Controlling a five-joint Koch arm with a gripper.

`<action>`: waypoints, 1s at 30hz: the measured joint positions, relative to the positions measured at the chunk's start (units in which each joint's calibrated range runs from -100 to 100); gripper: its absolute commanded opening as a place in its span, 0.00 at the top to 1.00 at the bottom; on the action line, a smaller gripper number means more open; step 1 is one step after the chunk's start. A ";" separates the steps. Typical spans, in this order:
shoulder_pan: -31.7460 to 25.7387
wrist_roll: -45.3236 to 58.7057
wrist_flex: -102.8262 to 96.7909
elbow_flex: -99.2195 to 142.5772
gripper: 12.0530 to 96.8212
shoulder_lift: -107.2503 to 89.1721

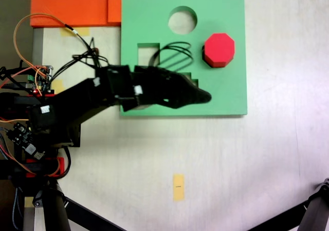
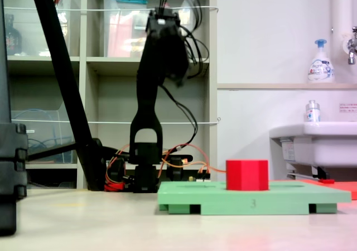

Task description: Put the octagonal pillar block into the corresponding hole

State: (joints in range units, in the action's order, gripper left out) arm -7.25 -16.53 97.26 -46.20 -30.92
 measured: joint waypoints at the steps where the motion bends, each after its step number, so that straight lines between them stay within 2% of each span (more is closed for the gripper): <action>1: 0.29 1.22 0.10 2.94 0.33 0.00; 9: 2.15 2.54 -0.39 28.12 0.34 -10.12; 11: 2.15 2.54 -2.94 34.39 0.43 -16.55; 13: 2.25 2.54 -7.93 41.06 0.48 -24.62; 20: 2.34 5.62 -37.59 80.65 0.48 -58.96; 23: 2.78 8.11 -53.74 101.32 0.48 -67.99; 25: 2.88 9.28 -67.94 118.77 0.48 -67.72; 30: 3.17 11.09 -98.87 139.34 0.49 -68.67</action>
State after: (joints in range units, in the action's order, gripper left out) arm -4.08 -5.45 -1.62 93.14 -99.59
